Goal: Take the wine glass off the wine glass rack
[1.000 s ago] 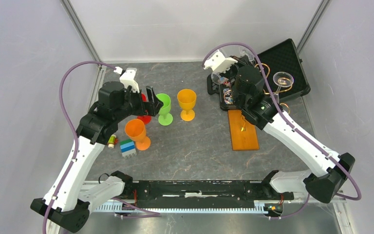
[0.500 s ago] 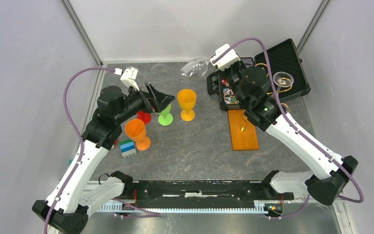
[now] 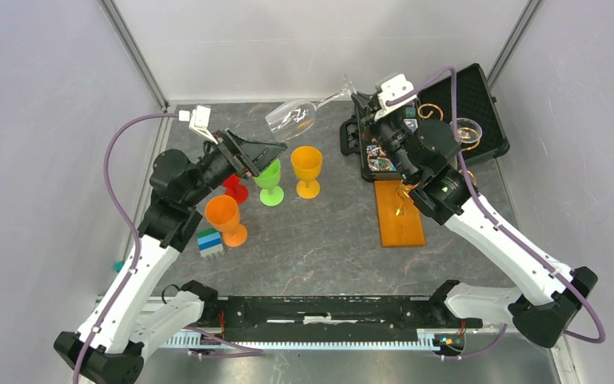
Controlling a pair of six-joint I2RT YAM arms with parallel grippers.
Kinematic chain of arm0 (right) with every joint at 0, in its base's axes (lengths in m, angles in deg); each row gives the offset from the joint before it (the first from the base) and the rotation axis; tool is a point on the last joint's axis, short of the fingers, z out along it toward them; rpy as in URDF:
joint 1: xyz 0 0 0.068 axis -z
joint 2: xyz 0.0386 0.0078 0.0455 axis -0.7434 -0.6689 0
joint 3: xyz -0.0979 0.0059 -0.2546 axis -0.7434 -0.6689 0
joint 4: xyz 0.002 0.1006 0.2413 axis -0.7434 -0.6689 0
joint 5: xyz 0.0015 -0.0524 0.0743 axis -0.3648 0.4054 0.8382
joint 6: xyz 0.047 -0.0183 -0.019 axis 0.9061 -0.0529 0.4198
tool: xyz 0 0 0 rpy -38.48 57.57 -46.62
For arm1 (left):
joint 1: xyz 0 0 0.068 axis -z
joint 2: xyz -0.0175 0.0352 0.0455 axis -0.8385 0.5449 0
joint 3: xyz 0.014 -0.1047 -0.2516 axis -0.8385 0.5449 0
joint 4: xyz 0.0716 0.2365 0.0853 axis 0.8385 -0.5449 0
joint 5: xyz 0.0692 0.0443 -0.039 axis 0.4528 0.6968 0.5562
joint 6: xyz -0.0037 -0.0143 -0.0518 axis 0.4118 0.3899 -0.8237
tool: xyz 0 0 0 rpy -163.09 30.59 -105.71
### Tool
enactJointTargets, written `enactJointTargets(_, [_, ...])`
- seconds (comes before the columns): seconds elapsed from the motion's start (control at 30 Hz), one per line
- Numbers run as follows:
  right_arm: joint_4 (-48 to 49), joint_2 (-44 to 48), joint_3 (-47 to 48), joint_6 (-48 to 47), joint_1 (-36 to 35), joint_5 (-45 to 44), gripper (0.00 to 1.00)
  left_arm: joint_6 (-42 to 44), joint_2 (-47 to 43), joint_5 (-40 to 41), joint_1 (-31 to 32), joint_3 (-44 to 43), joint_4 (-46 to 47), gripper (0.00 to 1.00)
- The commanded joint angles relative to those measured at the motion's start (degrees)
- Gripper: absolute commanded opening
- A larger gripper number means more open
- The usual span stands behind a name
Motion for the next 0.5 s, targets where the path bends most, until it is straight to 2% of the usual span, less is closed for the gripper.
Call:
enactJointTargets(0.0, [6.56, 2.11, -1.03, 5.75, -0.25, 2.94, 0.0, -2.84, -2.97, 1.39, -0.16, 0.53, 6.16, 0.74])
enactJointTargets(0.2, [6.87, 2.38, -1.78, 6.5, -0.27, 3.43, 0.0, -3.15, -3.66, 1.47, -0.13, 0.44, 6.8, 0.54])
enactJointTargets(0.33, [7.06, 2.49, -2.14, 7.09, -0.26, 4.7, 0.0, -3.55, -2.84, 1.29, -0.16, 0.39, 6.89, 0.49])
enactJointTargets(0.47, [7.0, 2.99, -2.43, 7.94, -0.27, 6.08, 0.0, -3.88, -1.7, 0.86, -0.14, 0.02, 7.52, 0.49])
